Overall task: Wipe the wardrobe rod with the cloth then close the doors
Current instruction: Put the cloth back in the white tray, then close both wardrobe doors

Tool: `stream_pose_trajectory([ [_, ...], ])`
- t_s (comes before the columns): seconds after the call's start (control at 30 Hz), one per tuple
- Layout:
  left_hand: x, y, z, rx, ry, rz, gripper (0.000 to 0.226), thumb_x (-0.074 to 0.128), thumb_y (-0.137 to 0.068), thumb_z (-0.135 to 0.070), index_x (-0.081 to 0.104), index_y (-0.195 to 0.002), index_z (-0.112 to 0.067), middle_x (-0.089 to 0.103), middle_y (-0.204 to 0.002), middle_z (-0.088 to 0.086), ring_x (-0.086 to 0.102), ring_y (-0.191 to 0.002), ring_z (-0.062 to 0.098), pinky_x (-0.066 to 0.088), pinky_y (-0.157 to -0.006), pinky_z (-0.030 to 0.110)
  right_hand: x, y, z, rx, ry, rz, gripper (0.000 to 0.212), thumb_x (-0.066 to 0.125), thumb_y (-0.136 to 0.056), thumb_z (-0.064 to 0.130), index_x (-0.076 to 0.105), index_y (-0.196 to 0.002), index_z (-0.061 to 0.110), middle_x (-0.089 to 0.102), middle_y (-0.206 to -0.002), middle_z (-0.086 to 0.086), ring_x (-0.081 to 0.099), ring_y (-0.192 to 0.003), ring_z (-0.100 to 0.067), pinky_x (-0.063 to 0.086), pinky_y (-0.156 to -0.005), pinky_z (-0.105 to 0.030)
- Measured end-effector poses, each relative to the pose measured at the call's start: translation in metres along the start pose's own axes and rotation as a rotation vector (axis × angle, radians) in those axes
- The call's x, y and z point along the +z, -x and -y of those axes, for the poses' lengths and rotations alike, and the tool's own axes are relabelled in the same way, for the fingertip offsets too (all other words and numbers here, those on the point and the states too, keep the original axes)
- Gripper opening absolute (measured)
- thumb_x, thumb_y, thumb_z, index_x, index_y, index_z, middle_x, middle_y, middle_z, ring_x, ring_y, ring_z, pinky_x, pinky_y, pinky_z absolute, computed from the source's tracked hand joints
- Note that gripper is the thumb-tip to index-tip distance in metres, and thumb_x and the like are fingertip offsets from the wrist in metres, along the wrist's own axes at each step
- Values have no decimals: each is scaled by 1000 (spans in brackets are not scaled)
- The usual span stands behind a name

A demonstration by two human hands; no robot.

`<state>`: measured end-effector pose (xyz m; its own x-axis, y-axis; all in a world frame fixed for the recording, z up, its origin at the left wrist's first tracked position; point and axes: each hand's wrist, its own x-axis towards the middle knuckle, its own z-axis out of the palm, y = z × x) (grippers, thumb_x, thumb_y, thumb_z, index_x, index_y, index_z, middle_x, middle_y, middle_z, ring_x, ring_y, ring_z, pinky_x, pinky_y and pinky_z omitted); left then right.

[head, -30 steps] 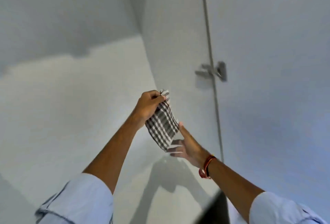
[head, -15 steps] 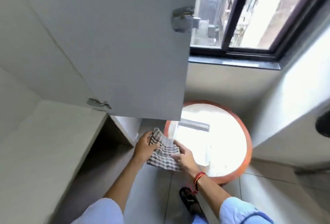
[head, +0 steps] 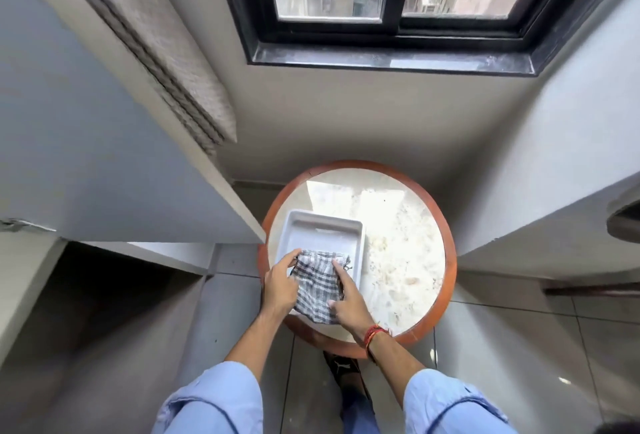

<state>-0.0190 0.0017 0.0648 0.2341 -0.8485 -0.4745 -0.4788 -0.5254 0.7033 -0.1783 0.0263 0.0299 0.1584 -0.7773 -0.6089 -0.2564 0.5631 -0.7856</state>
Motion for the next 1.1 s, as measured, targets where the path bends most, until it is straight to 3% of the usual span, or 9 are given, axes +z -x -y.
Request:
stream_pose_trajectory([
  [0.07,21,-20,16,-12,-21,35,67,44,-82,18,58,-138,-17,62,-138,-3,55,-130,14,36,-108,17,-1,-29,-16,53,-48,36,97,48,-65,-4,34,-155,27,53,-147,-10,59,-125,-23,56,-98,-40],
  [0.2,60,-57,60,-69,-34,99,76,41,-79,17,52,-143,-21,55,-147,1,50,-137,18,38,-116,30,5,-82,-57,68,-44,90,95,44,-64,-2,37,-153,34,51,-149,-3,56,-134,-23,47,-114,-50],
  [0.3,70,-57,71,-110,-83,82,73,40,-81,18,49,-145,-16,52,-148,5,48,-138,22,35,-117,29,1,-94,-75,100,13,70,91,43,-70,-6,39,-152,32,49,-152,-5,59,-123,-19,52,-107,-40],
  [0.47,58,-34,66,-177,-106,21,66,37,-87,14,43,-148,-9,43,-154,10,41,-142,26,27,-116,27,-10,-66,-46,119,207,14,77,41,-83,-14,41,-153,17,4,-173,-9,34,-152,-31,47,-113,-45],
  [0.57,26,-3,35,-173,-95,-49,59,37,-88,11,47,-144,-7,52,-145,9,48,-135,28,35,-111,29,-6,-28,-1,64,270,63,72,43,-85,-13,42,-153,10,5,-172,-5,24,-156,-28,33,-118,-27],
  [0.67,-22,31,0,-137,-65,-130,57,36,-90,7,50,-141,-14,54,-142,3,52,-132,23,36,-102,25,0,6,44,-55,239,92,64,47,-87,-10,47,-148,11,11,-163,12,32,-150,-18,39,-114,-34],
  [0.8,-126,94,-66,-16,-205,-514,51,43,-88,4,54,-136,-9,57,-142,10,50,-132,30,41,-107,37,1,51,157,-396,103,95,50,55,-96,1,51,-145,11,34,-162,1,34,-153,-25,31,-125,-42],
  [0.93,-212,151,-142,150,-296,-904,58,49,-80,6,51,-137,-5,59,-136,17,51,-128,36,44,-105,45,-13,116,320,-656,-159,58,42,51,-104,11,52,-146,7,50,-154,-5,50,-140,-18,38,-108,-8],
  [1.1,-310,240,-290,616,-504,-1286,61,48,-84,3,43,-145,-3,51,-146,19,48,-133,35,40,-112,43,-10,231,508,-1031,-365,157,51,44,-101,40,51,-147,20,52,-152,-1,49,-141,-19,37,-122,-47],
])
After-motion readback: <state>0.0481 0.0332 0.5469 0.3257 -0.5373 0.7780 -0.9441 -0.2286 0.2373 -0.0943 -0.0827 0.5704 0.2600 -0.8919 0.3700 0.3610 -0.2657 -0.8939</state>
